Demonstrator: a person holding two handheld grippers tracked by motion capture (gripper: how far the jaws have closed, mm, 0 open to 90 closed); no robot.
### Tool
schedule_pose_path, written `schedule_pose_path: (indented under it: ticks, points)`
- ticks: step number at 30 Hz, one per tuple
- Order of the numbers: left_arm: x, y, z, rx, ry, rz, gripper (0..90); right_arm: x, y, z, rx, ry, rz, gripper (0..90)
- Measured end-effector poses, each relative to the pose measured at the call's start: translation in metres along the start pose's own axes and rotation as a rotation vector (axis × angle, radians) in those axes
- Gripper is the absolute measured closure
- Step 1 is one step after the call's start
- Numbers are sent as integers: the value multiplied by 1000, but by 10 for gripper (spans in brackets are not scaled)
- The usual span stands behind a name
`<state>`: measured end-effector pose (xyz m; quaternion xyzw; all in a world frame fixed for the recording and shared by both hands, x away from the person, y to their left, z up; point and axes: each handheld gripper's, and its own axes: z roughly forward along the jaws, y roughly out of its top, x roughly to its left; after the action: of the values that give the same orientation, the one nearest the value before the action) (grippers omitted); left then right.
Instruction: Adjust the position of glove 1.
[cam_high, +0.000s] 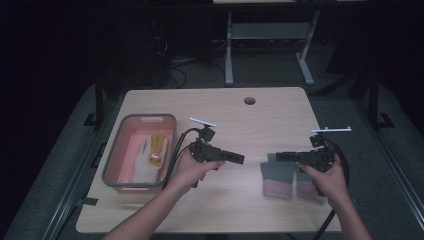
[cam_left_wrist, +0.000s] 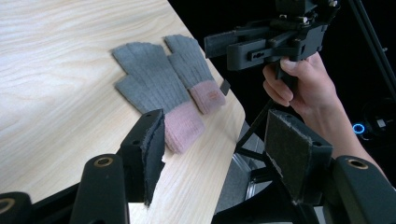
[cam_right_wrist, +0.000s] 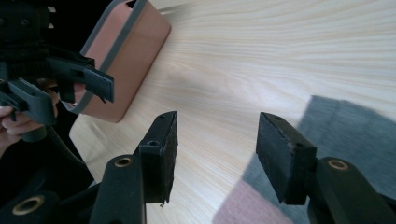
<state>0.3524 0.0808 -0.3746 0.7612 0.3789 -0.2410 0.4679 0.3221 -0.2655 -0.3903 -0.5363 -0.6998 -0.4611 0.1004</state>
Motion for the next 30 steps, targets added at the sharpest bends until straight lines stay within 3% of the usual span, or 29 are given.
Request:
schedule_pose_path:
  ticks: [8, 16, 20, 30]
  points:
    - [0, 1, 16, 13, -9, 8, 386, -13, -9, -13, -16, -42, 24, 481]
    - [-6, 2, 35, 38, -19, 31, 379, -21, -19, -24, -9, -111, 8, 482]
    - [-8, 0, 44, 49, -21, 36, 374, -24, -22, -28, -14, -117, 15, 484]
    - [-12, -3, 70, 66, -39, 51, 363, -36, -35, -35, 10, -244, -12, 499]
